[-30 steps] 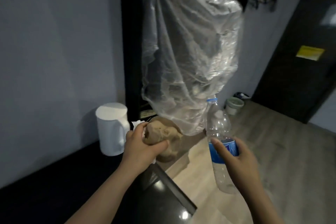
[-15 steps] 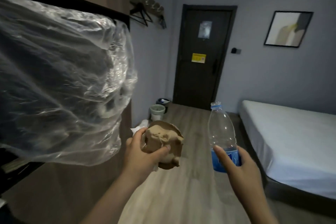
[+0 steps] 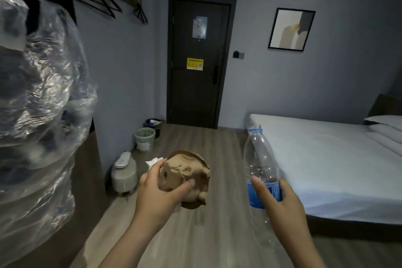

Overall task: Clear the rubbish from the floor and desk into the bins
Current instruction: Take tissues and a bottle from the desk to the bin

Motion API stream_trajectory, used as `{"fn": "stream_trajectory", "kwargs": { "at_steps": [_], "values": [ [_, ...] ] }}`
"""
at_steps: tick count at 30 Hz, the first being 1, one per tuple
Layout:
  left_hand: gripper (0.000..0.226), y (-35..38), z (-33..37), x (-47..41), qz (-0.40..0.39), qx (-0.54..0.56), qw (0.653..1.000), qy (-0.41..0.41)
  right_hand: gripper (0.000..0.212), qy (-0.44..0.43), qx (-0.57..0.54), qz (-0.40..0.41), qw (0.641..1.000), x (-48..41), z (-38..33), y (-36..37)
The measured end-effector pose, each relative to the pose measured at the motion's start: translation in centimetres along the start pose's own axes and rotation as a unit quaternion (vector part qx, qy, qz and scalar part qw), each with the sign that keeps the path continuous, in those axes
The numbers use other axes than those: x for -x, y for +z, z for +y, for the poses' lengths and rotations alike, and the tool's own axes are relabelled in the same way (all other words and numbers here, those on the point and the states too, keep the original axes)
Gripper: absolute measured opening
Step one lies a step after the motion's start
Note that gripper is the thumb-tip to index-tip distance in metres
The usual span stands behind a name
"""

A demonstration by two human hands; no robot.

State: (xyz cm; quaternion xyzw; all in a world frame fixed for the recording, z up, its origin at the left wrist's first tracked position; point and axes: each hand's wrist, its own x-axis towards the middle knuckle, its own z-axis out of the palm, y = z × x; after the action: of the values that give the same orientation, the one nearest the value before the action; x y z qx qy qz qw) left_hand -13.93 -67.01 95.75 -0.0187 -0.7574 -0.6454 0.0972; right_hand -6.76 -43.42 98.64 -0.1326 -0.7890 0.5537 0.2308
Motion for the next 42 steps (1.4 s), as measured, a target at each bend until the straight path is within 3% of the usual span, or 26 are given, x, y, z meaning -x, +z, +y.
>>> {"fn": "stream_trajectory", "kwargs": {
  "at_steps": [10, 12, 16, 20, 24, 29, 34, 42],
  "values": [
    [0.073, 5.3, -2.8, -17.2, 0.008, -0.015, 1.000, 0.004, 0.040, -0.003, 0.013, -0.028, 1.000, -16.5, 1.3, 6.0],
    [0.073, 6.9, -3.6, -20.1, 0.007, -0.018, 1.000, 0.002, 0.036, 0.000, 0.009, -0.030, 1.000, -19.7, 2.2, 6.7],
    [0.075, 10.2, -4.7, -26.4, 0.015, -0.031, 0.999, 0.008, 0.049, -0.001, -0.003, -0.041, 0.999, -27.2, 4.3, 8.6],
    [0.084, 13.6, -5.1, -32.7, 0.046, -0.041, 0.998, 0.010, 0.038, -0.008, -0.030, -0.066, 0.997, -35.5, 5.4, 10.6],
    [0.087, 16.6, -4.4, -38.4, 0.087, -0.068, 0.994, 0.007, 0.046, -0.021, -0.040, -0.109, 0.993, -43.9, 5.5, 12.2],
    [0.094, 19.1, -4.5, -44.7, 0.117, -0.082, 0.990, -0.012, 0.023, -0.016, -0.035, -0.152, 0.988, -52.5, 7.3, 15.6],
    [0.091, 19.8, -6.7, -52.2, 0.144, -0.082, 0.986, -0.032, 0.012, -0.010, -0.026, -0.182, 0.983, -59.7, 9.0, 20.5],
    [0.082, 17.9, -13.6, -69.2, 0.149, -0.075, 0.984, -0.060, 0.024, -0.020, 0.024, -0.222, 0.975, -72.1, 9.2, 32.9]
  ]
}}
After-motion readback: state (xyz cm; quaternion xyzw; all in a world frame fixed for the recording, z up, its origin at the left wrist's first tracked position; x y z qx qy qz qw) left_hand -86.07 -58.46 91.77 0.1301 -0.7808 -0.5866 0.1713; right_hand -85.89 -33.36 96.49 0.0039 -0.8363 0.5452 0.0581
